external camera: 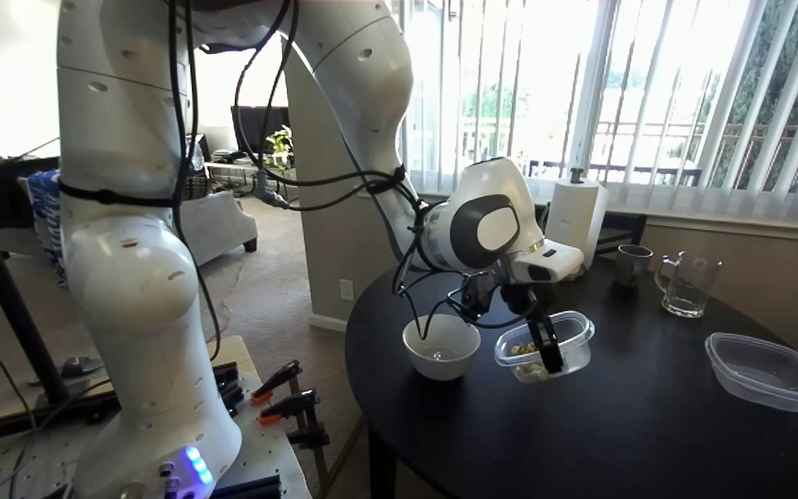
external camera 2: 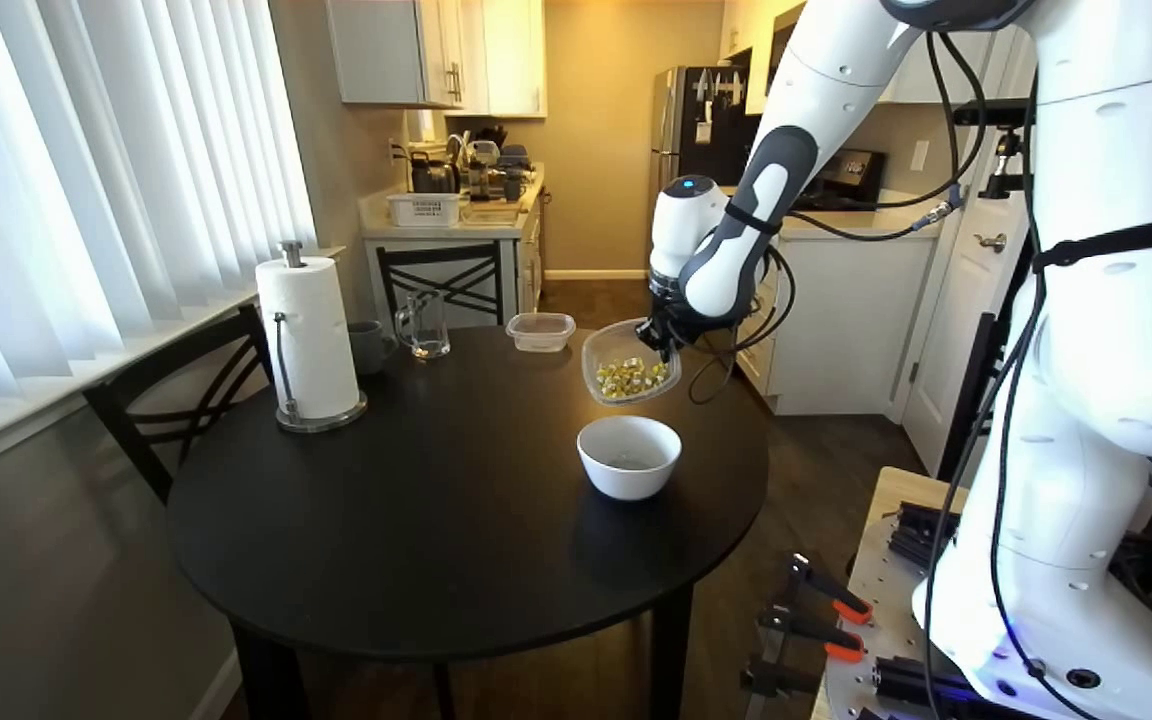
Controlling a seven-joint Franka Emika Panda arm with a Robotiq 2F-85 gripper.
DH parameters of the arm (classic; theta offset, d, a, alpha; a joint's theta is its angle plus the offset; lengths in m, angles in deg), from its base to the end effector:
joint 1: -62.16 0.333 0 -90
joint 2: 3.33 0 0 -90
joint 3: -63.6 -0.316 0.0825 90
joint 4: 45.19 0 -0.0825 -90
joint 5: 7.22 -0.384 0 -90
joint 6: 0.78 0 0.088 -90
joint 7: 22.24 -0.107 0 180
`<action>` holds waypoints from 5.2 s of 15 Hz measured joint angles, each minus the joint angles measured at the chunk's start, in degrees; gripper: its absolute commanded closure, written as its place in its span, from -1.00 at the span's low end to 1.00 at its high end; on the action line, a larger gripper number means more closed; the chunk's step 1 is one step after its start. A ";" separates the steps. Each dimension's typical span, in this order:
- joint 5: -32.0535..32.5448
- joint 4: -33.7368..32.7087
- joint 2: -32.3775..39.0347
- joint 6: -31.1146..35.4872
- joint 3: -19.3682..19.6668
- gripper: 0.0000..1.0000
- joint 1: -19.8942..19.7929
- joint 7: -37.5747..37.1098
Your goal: Transfer the candy to the white bowl
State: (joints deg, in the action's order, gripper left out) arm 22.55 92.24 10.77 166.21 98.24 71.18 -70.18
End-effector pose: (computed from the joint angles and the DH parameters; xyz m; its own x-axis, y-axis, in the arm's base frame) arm 0.4826 -0.2008 0.2561 0.6860 -0.6131 0.3918 -0.6992 -0.7044 0.1221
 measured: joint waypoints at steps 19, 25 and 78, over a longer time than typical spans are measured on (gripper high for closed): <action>1.68 -2.09 -26.85 -44.32 -30.10 0.97 -9.12 -4.60; -5.79 -14.26 -10.64 -46.91 -31.99 0.97 -9.78 -8.00; 35.93 9.89 -18.97 -57.54 -27.34 0.97 -11.60 -44.63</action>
State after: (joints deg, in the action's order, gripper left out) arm 58.47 102.12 -8.20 108.67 70.90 59.59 -114.81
